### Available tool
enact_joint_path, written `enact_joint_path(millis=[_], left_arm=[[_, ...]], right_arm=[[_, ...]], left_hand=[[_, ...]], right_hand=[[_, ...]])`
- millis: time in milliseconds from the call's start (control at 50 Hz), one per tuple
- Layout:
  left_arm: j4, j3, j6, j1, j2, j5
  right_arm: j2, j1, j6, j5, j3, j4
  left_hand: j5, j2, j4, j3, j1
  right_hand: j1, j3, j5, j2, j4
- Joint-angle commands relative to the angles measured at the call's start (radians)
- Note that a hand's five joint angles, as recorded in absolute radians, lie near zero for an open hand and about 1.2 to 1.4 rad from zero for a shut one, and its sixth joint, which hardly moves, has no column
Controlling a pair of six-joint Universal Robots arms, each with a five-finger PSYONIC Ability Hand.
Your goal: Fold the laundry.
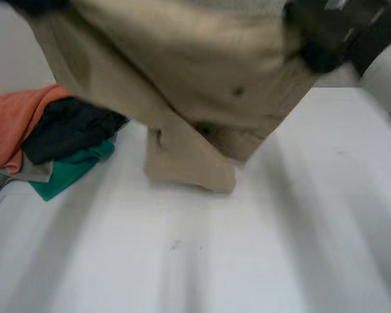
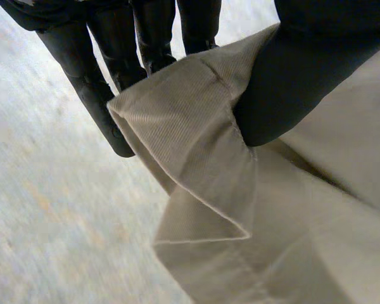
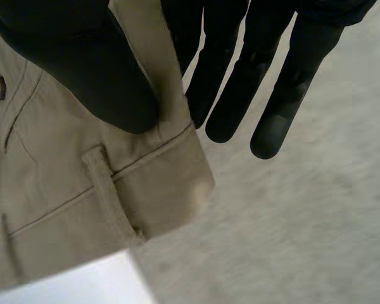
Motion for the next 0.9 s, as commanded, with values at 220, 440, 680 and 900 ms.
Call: enact_joint_path(millis=[220,440,680,900], left_arm=[[-0.117,0.476,-0.018,0.020,-0.520,0.016],[0.436,0.625,-0.166,0.014,-0.592,-0.149],[0.463,0.067,-0.168,-0.012,-0.482,-0.128],[0.477,-0.384,0.013,-0.065,-0.595,-0.111]], right_arm=[[0.365,0.004,0.086,0.037,-0.430,0.142],[0.480,0.098,0.155,0.352,-0.476,-0.692],[0.402,0.092,0.160,0.271,-0.090,-0.522],[0.529,0.046,0.013,0.168,0.266,-0.478]], left_hand=[[0.231,0.203,0.199,0.212,0.246],[0.231,0.203,0.199,0.212,0.246],[0.231,0.203,0.199,0.212,0.246],[0.231,0.203,0.199,0.212,0.246]], right_hand=[[0.289,0.212,0.203,0.221,0.203],[0.289,0.212,0.203,0.221,0.203],[0.289,0.212,0.203,0.221,0.203],[0.289,0.212,0.203,0.221,0.203]])
